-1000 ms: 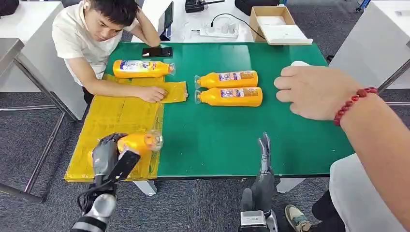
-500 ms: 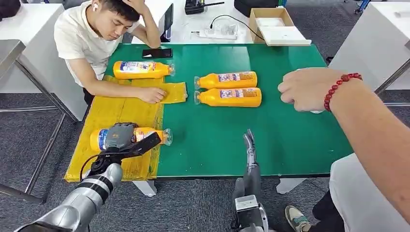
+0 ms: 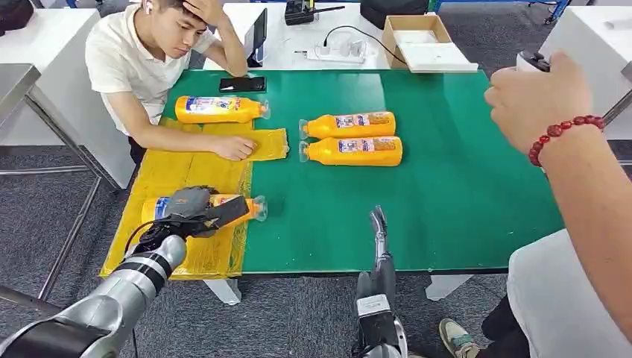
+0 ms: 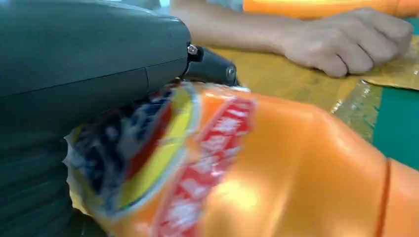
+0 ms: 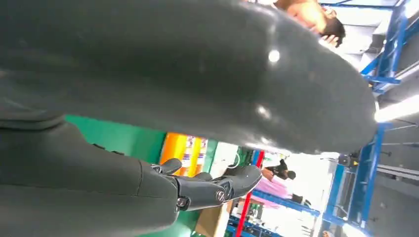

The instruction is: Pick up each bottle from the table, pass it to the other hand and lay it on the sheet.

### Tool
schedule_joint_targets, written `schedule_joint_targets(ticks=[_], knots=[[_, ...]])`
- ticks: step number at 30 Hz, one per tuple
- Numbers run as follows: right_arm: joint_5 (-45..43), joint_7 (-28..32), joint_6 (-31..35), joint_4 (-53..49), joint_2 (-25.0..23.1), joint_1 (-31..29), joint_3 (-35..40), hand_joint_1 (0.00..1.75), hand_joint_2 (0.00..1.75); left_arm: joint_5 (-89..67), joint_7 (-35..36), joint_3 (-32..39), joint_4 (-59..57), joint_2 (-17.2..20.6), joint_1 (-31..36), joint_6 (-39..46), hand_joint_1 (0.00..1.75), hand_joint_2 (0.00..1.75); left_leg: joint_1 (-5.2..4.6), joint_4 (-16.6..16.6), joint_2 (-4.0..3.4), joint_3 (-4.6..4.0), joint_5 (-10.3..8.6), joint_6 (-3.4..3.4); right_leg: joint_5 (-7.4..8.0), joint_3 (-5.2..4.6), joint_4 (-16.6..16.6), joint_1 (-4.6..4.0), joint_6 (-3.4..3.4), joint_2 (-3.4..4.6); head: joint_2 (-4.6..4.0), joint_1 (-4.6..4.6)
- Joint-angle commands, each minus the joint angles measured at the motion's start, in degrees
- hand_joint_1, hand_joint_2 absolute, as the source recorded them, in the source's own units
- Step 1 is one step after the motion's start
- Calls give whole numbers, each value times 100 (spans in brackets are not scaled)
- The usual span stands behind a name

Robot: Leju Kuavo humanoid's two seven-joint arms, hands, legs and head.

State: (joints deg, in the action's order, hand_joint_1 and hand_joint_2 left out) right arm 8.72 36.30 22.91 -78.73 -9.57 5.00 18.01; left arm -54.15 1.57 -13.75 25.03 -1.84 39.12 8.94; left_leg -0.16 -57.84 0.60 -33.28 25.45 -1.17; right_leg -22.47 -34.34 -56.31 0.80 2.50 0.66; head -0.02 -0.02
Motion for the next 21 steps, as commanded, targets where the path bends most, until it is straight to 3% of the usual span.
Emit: schedule_joint_targets(ticks=[1, 5, 15, 17, 20, 21], knots=[[-141, 140, -59, 730, -4, -209, -196, 0, 0, 2231, -1860, 1151, 572, -135, -888, -1458, 0, 175, 2, 27, -28, 24, 0, 8, 7, 15, 26, -3, -10, 17, 0, -2], [-164, 163, -9, 663, 18, -154, -210, 0, 0, 3137, -1858, 685, 1620, -225, -1412, -1309, 0, 175, -2, 15, 18, 32, 1, 4, -12, 28, 15, 2, 2, -3, 2, 0], [-127, 139, 120, 503, 22, 8, -380, 0, 0, 3466, -1956, -97, 2919, -253, -2023, -242, 0, 175, -4, 6, 21, 8, 7, 2, -19, 6, 9, 1, 8, -7, 2, 2], [-110, 142, 152, 439, 29, 79, -383, 0, 0, 3731, -2040, -177, 3510, -303, -2279, -57, 0, 175, -3, 4, 23, 1, 7, 1, -19, -1, 8, 1, 9, -9, 2, 2], [-110, 142, 152, 439, 29, 79, -383, 0, 0, 3731, -2040, -177, 3510, -303, -2279, -57, 0, 175, 2, 1, 22, -8, 14, 4, -25, -10, 8, -5, 6, -14, 2, 2], [-102, 146, 177, 417, 20, 88, -368, 0, 0, 4241, -2366, -1, 3850, -436, -2433, 34, 0, 175, 0, 0, 23, -22, 10, 2, -23, -25, 4, -2, 8, -12, 2, -2]])
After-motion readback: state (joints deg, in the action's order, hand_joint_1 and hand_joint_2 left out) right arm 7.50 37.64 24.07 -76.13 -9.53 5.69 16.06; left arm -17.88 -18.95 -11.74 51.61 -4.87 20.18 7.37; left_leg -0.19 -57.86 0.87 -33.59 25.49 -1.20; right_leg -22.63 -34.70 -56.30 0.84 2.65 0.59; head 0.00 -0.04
